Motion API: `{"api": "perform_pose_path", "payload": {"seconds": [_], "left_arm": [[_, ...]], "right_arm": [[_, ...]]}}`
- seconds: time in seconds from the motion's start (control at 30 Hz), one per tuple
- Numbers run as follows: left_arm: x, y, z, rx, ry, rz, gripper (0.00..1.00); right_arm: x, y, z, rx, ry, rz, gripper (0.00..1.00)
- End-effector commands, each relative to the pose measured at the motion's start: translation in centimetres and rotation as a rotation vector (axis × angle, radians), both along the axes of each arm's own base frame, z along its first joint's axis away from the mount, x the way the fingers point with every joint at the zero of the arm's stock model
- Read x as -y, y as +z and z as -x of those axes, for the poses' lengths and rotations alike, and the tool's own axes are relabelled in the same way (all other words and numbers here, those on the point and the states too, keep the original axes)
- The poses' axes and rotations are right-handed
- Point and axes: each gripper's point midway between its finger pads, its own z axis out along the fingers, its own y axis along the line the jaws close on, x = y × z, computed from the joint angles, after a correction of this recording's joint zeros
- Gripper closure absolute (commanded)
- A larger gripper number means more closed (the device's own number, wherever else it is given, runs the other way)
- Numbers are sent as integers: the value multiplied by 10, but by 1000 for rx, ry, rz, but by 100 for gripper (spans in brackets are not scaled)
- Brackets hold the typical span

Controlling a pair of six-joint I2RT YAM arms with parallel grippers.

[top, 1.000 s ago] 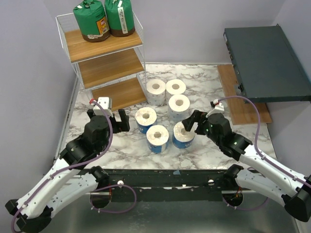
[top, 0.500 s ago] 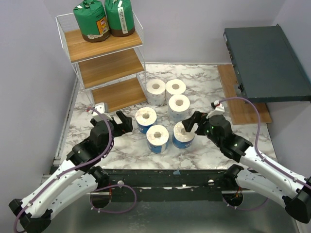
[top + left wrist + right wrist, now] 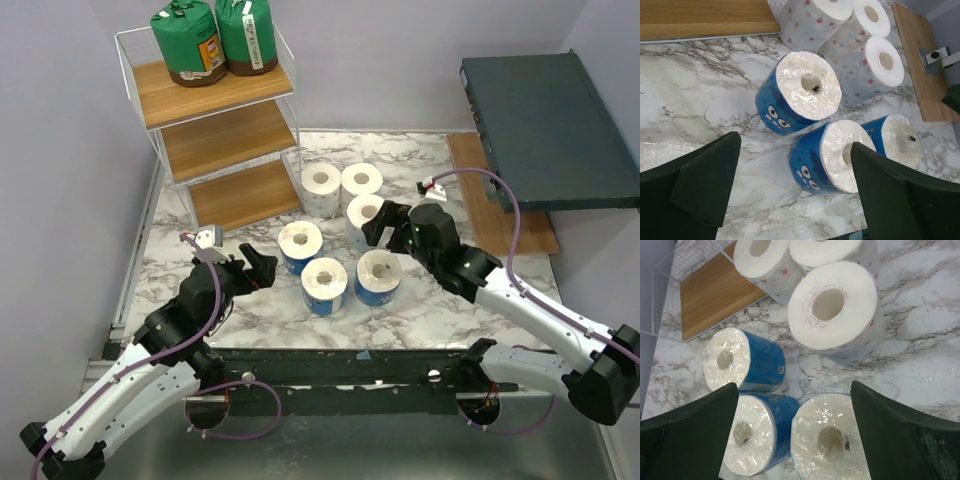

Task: Place and organize the paper towels onto the shelf
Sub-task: Pick up the paper towel from the center of the board.

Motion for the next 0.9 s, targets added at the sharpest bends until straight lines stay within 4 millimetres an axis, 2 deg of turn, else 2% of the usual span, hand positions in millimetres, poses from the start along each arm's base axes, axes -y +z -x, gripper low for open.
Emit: {"api": "perform_pose_path", "payload": {"seconds": [0.0,0.23,0.4,0.57,0.77,0.87], "left_arm": [[5,-9,5,-38,-29,6,4],[7,-19,7,-56,-29,23,4],[7,-24,8,-67,-25,29,5],[5,-29,10,-74,-22,35,5],[4,-28,8,-55,-16,37,5],[3,-26,7,-50,-13,25,5]], "right_arm": [[-6,-13,-2,-61,8,26,4],[3,-25,-21,-103,-54,37,6],[7,-28,-40,-142,-71,-32,8],[11,-31,-54,-136,-120,-15,9],[25,-30,-69,-155,-242,32,0],[24,-30,-74,-160,-254,39,0]]}}
